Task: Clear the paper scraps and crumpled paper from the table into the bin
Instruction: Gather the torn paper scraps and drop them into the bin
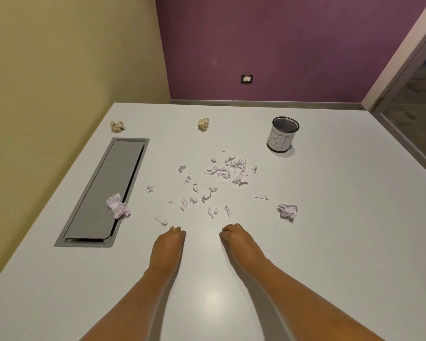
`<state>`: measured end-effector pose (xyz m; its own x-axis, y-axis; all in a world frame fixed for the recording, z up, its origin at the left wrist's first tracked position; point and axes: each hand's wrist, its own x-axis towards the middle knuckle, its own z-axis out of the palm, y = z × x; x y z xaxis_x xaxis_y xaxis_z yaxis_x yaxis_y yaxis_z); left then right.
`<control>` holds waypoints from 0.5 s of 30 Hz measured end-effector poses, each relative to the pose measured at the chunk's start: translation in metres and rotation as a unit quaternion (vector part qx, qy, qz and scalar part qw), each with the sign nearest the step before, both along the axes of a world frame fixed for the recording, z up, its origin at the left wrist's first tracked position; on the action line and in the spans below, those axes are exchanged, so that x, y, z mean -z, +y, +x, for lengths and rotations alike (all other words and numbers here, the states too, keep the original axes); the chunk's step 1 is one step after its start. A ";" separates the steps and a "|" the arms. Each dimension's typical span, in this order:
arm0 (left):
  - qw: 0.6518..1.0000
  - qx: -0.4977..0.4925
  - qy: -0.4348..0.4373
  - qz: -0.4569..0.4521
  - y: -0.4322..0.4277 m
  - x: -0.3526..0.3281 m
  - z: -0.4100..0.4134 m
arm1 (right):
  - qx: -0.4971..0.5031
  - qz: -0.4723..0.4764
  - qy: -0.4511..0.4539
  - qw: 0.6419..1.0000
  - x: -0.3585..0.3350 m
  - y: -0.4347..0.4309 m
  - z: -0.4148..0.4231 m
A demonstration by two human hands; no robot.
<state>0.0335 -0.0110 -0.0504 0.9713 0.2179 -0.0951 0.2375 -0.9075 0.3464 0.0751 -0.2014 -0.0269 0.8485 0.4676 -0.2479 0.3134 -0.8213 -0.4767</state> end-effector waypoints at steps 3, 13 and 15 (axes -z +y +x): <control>0.998 0.038 0.013 0.047 -0.002 -0.007 -0.001 | -0.011 -0.028 -0.023 0.999 0.002 -0.002 0.002; 0.990 0.063 0.064 0.108 -0.008 -0.024 0.008 | -0.010 -0.056 -0.059 0.997 -0.005 -0.015 0.003; 0.992 0.064 0.051 0.095 -0.013 -0.023 0.009 | 0.000 -0.069 -0.055 0.996 -0.007 -0.022 0.006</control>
<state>0.0424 -0.0235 -0.0273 0.9797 0.1172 -0.1625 0.1415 -0.9790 0.1469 0.0809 -0.2230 -0.0200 0.8742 0.4351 -0.2153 0.3574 -0.8770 -0.3212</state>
